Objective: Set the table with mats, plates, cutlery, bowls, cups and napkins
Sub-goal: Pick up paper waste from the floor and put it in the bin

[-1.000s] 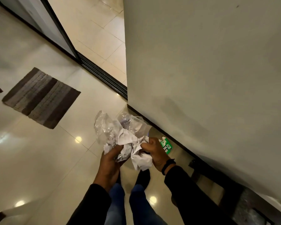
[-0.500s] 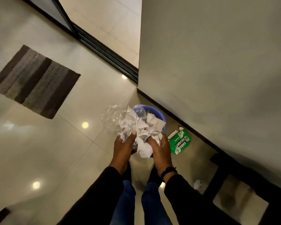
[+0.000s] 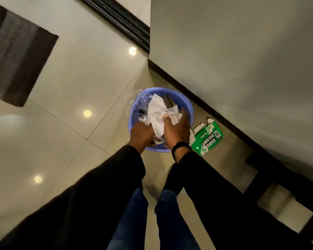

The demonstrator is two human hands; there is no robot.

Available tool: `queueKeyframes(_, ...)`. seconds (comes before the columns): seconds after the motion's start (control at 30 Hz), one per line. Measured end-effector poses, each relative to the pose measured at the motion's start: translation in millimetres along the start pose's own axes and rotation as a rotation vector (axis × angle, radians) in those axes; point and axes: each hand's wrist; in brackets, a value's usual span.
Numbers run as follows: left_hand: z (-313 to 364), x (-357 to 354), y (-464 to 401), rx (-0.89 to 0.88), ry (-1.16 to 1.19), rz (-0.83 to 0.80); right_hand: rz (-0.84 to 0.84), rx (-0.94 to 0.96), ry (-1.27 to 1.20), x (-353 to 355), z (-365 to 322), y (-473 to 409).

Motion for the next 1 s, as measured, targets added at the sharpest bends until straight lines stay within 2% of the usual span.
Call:
queueKeyframes(0.1,-6.8,-1.6,-26.2,-0.009,-0.169,-0.045,-0.018,-0.010,0.187,-21.8,8.1,-31.9)
queueKeyframes(0.23,-5.0,-6.0,-36.5,-0.003,-0.125,0.047,0.022,0.059,0.414,-46.5,25.0,-70.7)
queueKeyframes(0.33,-10.5,-12.4,-40.6,0.083,0.057,0.064,0.037,0.025,0.452,-58.9,39.1,-87.1)
queueKeyframes(0.43,-15.9,-18.9,-35.6,0.016,-0.043,0.165,0.027,0.053,0.500,-69.1,56.6,-93.6)
queueKeyframes(0.53,-21.5,-24.7,-19.9,-0.104,-0.053,0.293,-0.079,0.122,0.473,-72.5,60.4,-89.8)
queueKeyframes(0.63,-30.8,-26.2,-6.4,-0.104,-0.060,0.319,-0.249,-0.011,0.321,-61.4,46.7,-71.0)
queueKeyframes(0.7,-36.9,-25.6,4.0,-0.108,-0.073,0.340,-0.270,-0.002,0.313,-42.9,33.0,-46.9)
queueKeyframes(0.8,-39.6,-31.7,37.0,-0.175,-0.022,0.363,-0.134,0.138,0.390,-4.8,16.6,3.5)
queueKeyframes(0.9,-41.6,-47.2,86.2,-0.249,-0.056,0.379,0.103,0.185,0.340,30.1,16.3,45.3)
queueKeyframes(1.0,-57.9,-69.7,129.6,-0.283,-0.158,0.241,0.275,0.210,0.228,53.3,39.7,75.1)
Point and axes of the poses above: each hand's wrist, its own y-axis away from the middle knuckle, its own x-axis out of the back of the hand, z = x × y, and after that the axes turned 4 degrees about -z, right-handed
